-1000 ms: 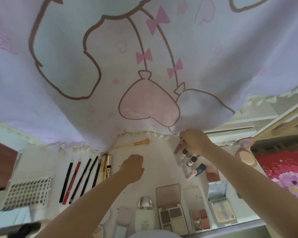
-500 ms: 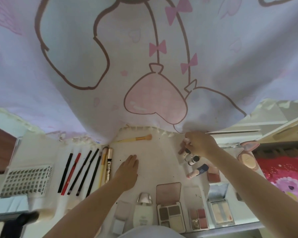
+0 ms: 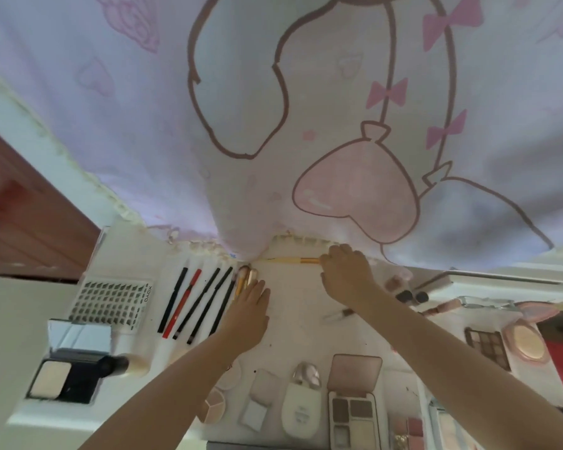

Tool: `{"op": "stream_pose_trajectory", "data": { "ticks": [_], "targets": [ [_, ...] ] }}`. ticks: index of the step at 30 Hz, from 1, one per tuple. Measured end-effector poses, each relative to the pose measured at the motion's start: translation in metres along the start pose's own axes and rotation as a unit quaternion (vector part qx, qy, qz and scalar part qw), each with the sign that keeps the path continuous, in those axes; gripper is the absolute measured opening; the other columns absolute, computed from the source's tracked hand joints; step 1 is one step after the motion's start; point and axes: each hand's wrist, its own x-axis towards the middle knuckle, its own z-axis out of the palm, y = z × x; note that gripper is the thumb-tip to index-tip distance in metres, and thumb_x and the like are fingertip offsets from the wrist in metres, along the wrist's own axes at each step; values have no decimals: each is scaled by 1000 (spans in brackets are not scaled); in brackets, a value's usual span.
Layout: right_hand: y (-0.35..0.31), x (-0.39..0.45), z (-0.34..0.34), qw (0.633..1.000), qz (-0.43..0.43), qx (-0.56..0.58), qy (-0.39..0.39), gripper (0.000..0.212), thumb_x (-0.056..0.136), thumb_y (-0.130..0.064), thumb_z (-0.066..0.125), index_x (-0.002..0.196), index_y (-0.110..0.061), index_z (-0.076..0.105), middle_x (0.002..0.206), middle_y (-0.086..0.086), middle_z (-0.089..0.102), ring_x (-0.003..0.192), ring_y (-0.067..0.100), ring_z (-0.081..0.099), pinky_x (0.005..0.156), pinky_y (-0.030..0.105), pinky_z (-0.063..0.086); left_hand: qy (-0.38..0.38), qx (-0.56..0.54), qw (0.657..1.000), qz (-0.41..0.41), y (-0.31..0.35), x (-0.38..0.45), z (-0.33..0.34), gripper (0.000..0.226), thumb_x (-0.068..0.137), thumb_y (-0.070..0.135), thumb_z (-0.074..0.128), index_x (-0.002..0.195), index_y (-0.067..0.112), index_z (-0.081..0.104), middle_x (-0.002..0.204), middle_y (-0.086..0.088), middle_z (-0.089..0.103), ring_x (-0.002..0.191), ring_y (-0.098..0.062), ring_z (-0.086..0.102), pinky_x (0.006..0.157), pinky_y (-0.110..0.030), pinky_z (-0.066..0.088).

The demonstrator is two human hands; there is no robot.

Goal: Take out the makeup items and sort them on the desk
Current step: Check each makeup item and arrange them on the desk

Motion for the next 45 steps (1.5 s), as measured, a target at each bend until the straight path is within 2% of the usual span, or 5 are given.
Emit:
{"op": "stream_pose_trajectory", "data": {
  "ticks": [9,13,19,31,45],
  "targets": [
    [-29,-2,34,994,-44,50,-90,27,90,-6,42,117,-6,48,119,12,50,111,27,45,86,32,40,35,-26,999,-27,-19,-18,17,63,92,26,50,142,-2,24,152,-18,19,143,-31,16,116,-37,20],
    [-25,-12,50,977,-122,19,-175,35,89,-3,42,123,-8,46,125,12,46,114,27,42,88,34,39,59,-3,998,-15,-23,-15,26,68,39,22,91,98,-4,68,102,-20,68,96,-35,67,73,-39,56],
    [-26,-9,61,970,-175,12,-168,28,92,-3,37,117,-7,50,120,12,51,109,28,47,85,34,37,20,1,1000,1,-13,-20,17,55,98,22,31,146,3,12,156,-11,1,145,-25,-1,118,-32,5],
    [72,-40,31,941,158,298,24,16,74,7,46,66,-7,46,74,8,72,75,20,54,62,16,39,-46,33,997,54,22,5,12,54,100,19,27,147,6,5,156,-8,-6,145,-22,-8,118,-32,3],
    [101,-47,28,940,202,275,-8,6,82,-3,55,80,-9,55,80,3,55,77,22,56,50,15,33,-54,46,995,69,24,14,16,54,99,19,29,146,5,7,156,-9,-4,145,-22,-5,118,-31,3]
  ]
}}
